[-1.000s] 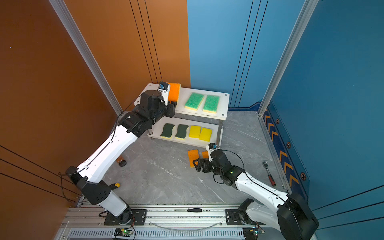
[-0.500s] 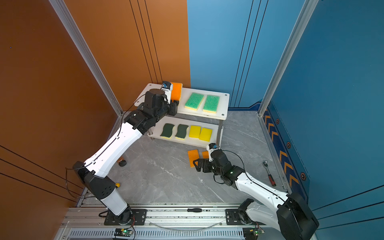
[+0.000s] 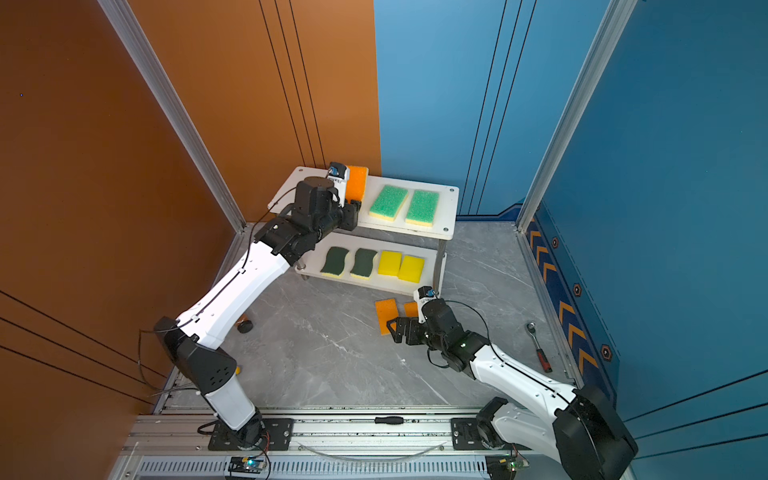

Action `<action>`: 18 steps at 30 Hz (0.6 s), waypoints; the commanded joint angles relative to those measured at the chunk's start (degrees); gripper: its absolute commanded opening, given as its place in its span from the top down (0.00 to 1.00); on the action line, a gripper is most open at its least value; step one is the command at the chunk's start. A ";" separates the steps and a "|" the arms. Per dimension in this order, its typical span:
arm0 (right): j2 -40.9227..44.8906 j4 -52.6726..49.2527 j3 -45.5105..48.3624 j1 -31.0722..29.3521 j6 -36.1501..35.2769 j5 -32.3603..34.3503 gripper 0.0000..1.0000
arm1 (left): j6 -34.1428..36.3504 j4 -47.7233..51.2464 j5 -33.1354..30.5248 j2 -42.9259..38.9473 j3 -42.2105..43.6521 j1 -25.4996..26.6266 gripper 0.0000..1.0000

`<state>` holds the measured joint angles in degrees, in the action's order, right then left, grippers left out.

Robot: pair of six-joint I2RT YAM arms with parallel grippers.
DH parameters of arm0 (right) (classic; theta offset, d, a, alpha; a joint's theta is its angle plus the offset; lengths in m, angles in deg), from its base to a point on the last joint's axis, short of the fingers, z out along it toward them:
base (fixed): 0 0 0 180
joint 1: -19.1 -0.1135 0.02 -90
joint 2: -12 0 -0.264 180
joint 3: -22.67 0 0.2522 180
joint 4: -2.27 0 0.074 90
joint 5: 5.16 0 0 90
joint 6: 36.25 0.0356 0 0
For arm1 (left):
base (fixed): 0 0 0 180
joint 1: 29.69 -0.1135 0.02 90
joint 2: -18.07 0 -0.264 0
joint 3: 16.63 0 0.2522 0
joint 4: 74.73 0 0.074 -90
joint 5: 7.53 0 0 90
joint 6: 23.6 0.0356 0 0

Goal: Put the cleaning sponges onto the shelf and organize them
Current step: 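Move the held orange sponge beside the green sponges on the shelf top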

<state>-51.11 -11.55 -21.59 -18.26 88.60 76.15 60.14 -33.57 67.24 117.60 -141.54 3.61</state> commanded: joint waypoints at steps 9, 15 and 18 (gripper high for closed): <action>0.46 -1.35 0.74 0.36 0.60 1.04 0.00 | -1.10 -0.85 2.96 0.49 -2.19 -0.25 0.44; 0.46 -1.44 0.77 0.36 0.66 1.04 0.00 | -1.31 -0.85 3.42 0.84 -2.70 0.34 0.44; 0.57 -1.35 0.86 0.35 0.66 1.04 0.00 | -1.30 -0.85 3.58 1.15 -3.01 0.63 0.44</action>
<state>-51.11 -11.53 -21.54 -18.22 88.60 76.15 59.44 -33.57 69.34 118.08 -142.39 3.76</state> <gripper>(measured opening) 0.999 0.562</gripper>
